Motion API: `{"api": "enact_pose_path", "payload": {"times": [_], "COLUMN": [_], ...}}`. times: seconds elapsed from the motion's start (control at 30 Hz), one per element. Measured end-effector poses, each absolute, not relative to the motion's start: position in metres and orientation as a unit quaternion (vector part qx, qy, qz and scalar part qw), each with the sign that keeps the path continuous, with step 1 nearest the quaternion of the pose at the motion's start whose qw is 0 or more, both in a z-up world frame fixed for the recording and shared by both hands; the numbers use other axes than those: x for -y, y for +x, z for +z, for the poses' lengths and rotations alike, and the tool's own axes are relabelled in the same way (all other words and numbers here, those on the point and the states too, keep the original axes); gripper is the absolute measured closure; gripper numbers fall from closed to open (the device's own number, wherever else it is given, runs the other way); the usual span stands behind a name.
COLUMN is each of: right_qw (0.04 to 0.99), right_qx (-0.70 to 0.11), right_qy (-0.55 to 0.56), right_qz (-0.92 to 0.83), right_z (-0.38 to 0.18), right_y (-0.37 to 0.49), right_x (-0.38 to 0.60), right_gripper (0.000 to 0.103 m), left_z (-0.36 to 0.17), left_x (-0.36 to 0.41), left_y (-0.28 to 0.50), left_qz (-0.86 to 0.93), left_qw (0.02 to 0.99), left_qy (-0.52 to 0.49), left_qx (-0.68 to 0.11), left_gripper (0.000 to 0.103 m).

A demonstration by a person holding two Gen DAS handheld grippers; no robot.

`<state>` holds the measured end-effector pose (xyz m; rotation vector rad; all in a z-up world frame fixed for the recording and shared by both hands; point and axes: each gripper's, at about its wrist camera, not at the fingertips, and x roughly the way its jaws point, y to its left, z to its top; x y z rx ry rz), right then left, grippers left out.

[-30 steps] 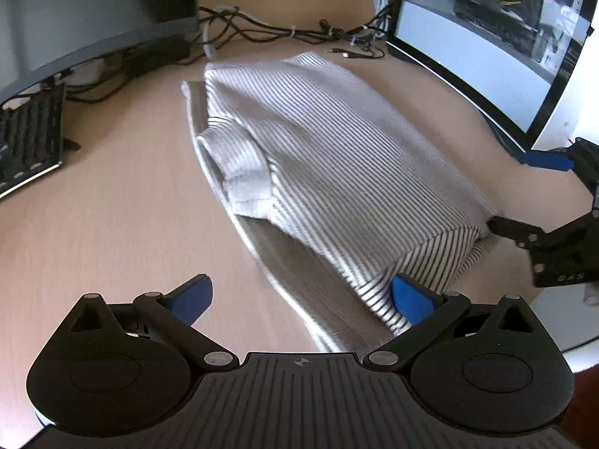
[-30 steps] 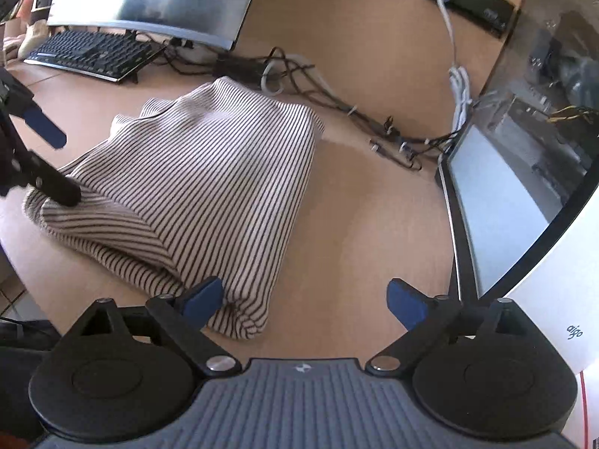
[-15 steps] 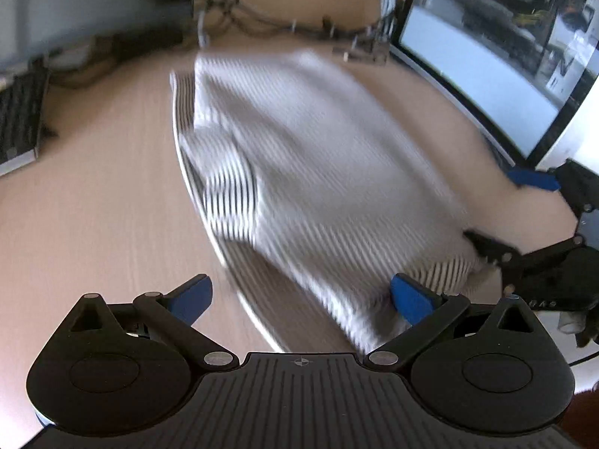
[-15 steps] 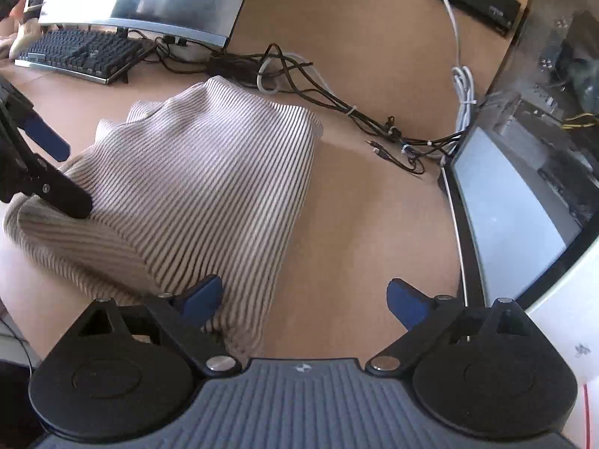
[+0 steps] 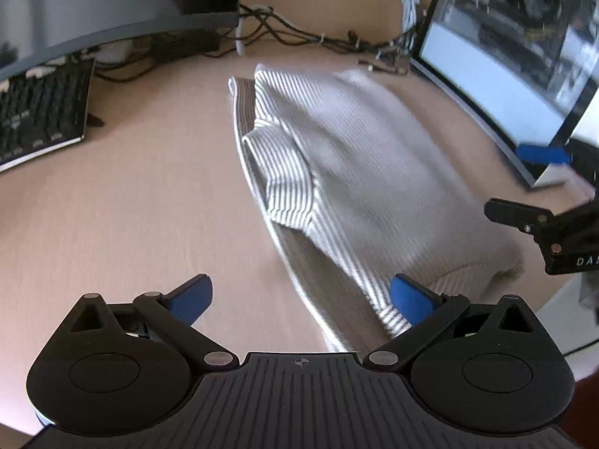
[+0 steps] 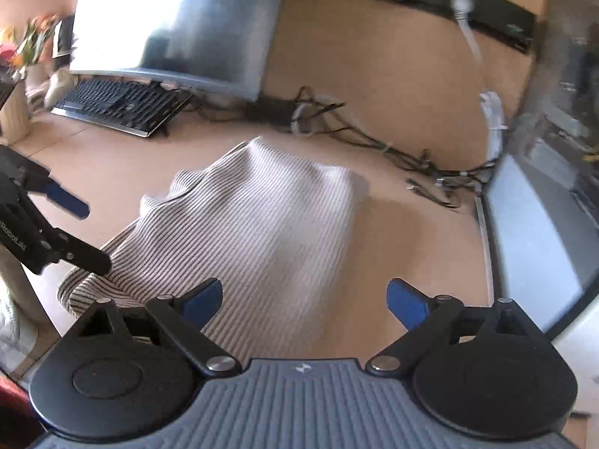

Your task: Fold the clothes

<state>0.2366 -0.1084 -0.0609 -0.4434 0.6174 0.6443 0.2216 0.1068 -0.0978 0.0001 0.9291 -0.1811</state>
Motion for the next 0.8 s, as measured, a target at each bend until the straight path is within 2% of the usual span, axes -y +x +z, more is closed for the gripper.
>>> {"api": "enact_pose_path", "payload": {"times": [0.1,0.2,0.3,0.43,0.5,0.57,0.8], "right_qw": [0.859,0.854,0.842,0.814,0.798,0.782,0.783], "right_qx": [-0.290,-0.272,-0.258,-0.256,-0.263,-0.276,-0.245], "right_qy": [-0.273,-0.284,-0.244,-0.266,-0.289,-0.301,-0.341], "right_qz": [0.322,0.339,0.407,0.449,0.459,0.471,0.459], "right_z": [-0.081,-0.068,-0.044,-0.054,-0.067,-0.077,-0.096], "right_y": [0.226,0.219,0.210,0.195,0.186,0.180,0.170], "right_x": [0.100,0.101,0.107,0.095,0.088,0.084,0.076], "right_gripper": [0.010,0.009,0.009,0.009,0.014,0.028,0.028], "left_z": [-0.097,-0.097,-0.091,-0.082,-0.078,-0.075,-0.071], "left_x": [-0.103,-0.111,-0.131,-0.147,-0.147,-0.146,-0.135], "left_y": [0.219,0.221,0.217,0.216,0.213,0.212,0.203], "left_qz": [-0.094,-0.068,-0.056,-0.043,-0.038,-0.040,-0.058], "left_qw": [0.890,0.889,0.892,0.895,0.898,0.900,0.899], "left_qy": [0.040,0.058,0.011,-0.053,-0.055,-0.053,-0.048], "left_qx": [-0.444,-0.450,-0.449,-0.441,-0.435,-0.431,-0.431], "left_gripper": [0.000,0.000,0.000,0.000,0.000,0.000,0.000]}}
